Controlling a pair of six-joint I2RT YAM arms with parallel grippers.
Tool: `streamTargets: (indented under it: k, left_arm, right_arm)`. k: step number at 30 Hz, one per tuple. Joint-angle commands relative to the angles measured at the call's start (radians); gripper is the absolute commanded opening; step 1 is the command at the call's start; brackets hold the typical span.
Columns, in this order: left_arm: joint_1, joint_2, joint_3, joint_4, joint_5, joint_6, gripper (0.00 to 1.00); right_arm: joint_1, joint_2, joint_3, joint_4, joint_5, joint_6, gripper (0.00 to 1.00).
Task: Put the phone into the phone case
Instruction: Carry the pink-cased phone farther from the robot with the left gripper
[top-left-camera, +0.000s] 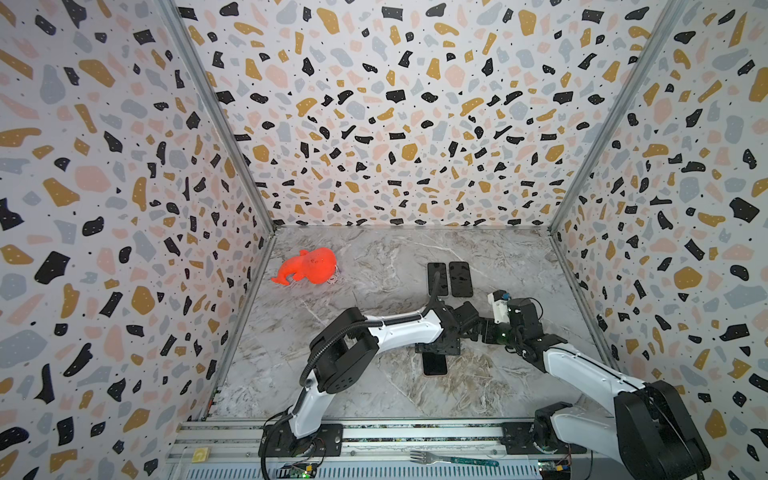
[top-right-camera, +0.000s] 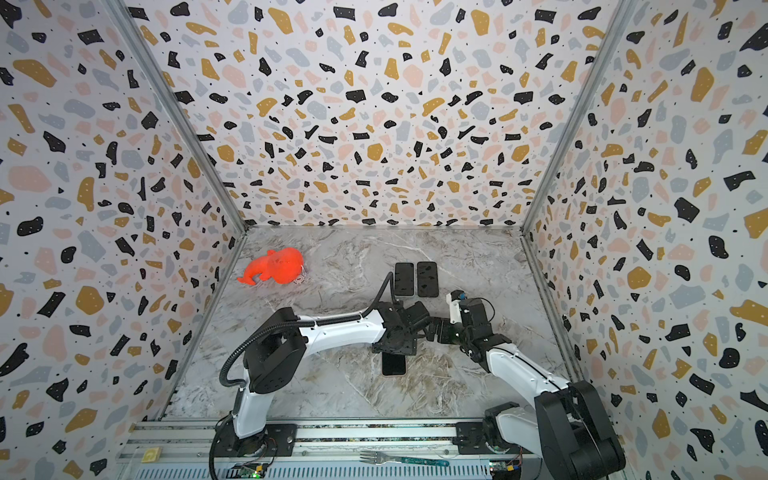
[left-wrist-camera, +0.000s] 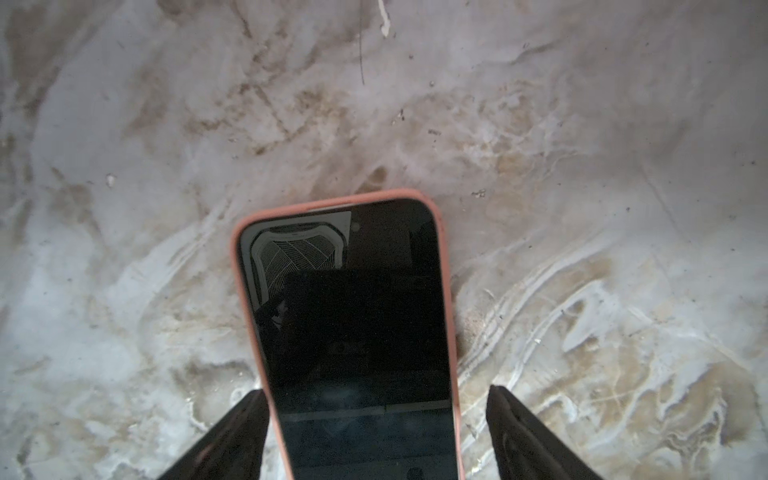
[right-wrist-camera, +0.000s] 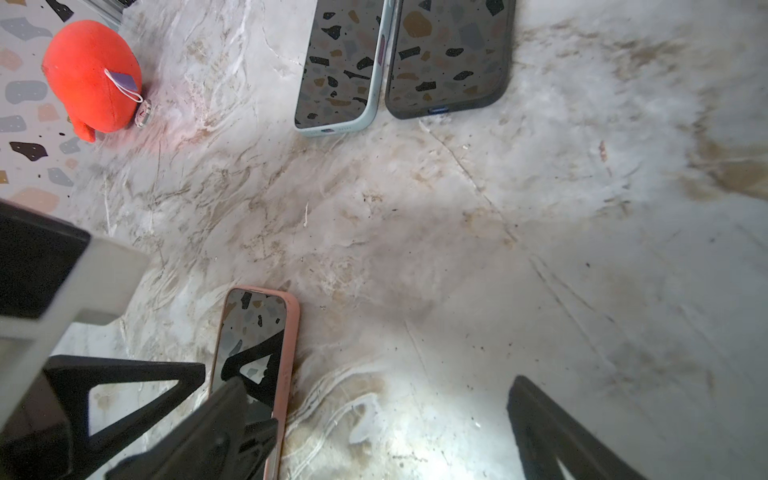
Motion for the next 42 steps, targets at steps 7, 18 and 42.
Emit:
streamTargets:
  k: [7,18,42]
  left_arm:
    - [0.010,-0.008,0.012,-0.040,-0.032,-0.001,0.81]
    - [0.027,0.016,-0.011,-0.002,0.005,-0.009,0.87]
    - [0.027,0.045,-0.035,0.006,0.033,-0.019,0.79]
  right_arm:
    - [-0.016,-0.050,-0.016,-0.014,0.028,0.011,0.99]
    - [-0.040,-0.050,-0.024,-0.008,0.008,0.013,0.99]
    - [-0.043,-0.037,-0.034,0.011,-0.009,0.017,0.99]
